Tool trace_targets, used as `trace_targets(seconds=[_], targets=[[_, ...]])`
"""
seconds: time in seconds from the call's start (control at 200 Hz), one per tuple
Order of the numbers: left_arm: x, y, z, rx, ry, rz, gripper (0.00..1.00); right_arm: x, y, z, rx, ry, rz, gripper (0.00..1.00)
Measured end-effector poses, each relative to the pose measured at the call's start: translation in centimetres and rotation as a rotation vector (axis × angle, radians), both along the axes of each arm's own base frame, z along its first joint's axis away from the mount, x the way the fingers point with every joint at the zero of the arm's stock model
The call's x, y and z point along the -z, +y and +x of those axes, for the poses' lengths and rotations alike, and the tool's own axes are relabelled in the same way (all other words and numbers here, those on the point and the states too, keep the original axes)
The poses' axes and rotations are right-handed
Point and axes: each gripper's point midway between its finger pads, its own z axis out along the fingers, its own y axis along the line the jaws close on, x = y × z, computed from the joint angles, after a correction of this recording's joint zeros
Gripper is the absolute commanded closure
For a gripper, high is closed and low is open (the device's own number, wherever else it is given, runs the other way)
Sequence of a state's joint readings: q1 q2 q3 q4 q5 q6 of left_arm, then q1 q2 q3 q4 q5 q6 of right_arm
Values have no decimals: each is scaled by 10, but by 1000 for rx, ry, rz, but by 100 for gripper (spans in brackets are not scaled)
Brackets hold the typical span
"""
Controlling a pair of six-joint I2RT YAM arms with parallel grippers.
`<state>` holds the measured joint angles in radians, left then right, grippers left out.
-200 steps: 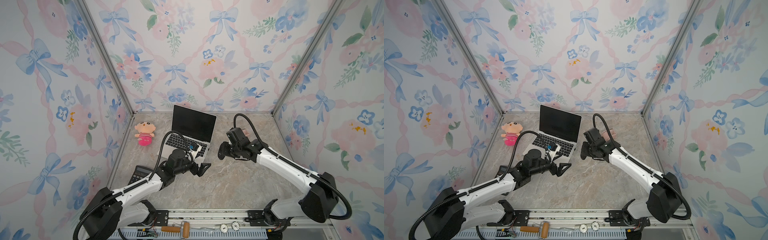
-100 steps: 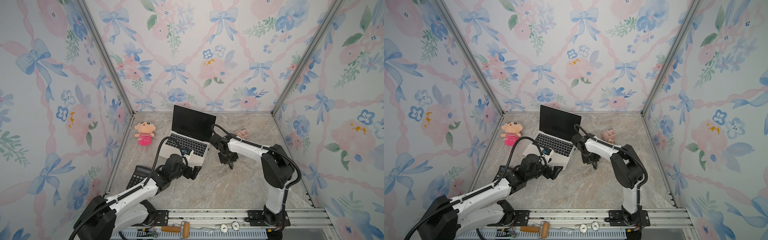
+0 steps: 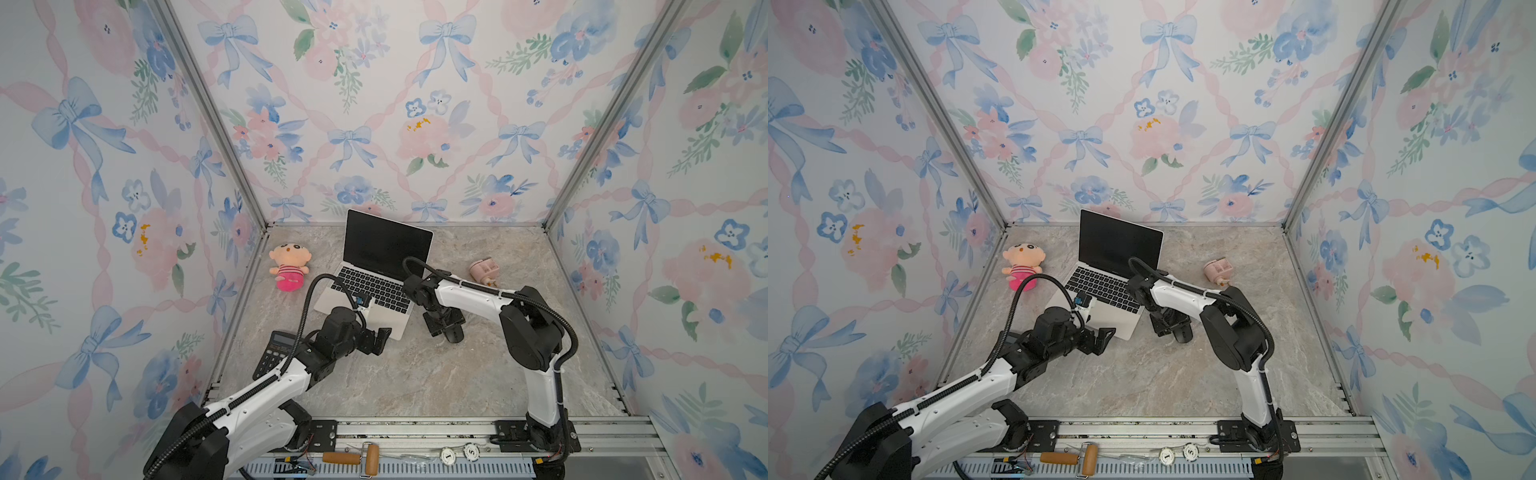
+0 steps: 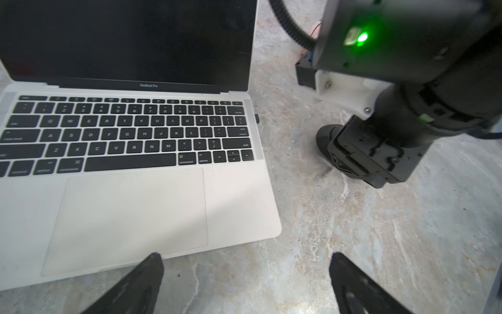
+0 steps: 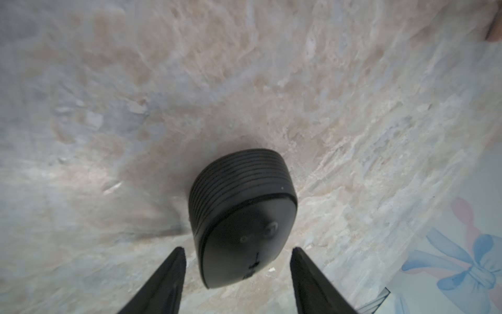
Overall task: Insert the wireless mouse receiver into the laptop
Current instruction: Place the mouse at the center of the board, then reset both arms
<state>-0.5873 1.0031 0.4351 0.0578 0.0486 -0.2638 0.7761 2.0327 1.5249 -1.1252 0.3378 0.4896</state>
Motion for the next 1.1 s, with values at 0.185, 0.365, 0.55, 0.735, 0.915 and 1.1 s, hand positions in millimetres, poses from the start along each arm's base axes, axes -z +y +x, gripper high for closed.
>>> trace_targets(seconds=[0.185,0.365,0.55,0.735,0.915,1.1], targets=[[8,43,25,-175,34,20,2,-53,7,8,-5,-127,132,22],[10,88,49,-353,31,54,2,-105,-30,29,32,-354,169,16],[-1,111,69,-424,-59,139,2,-102,-119,44,183,-504,119,2],[-3,141,88,-509,-127,214,2,-74,-195,39,329,-623,84,4],[9,179,94,-622,-158,216,2,-50,-224,36,344,-744,91,4],[29,206,90,-691,-184,190,2,-44,-235,50,338,-914,151,4]])
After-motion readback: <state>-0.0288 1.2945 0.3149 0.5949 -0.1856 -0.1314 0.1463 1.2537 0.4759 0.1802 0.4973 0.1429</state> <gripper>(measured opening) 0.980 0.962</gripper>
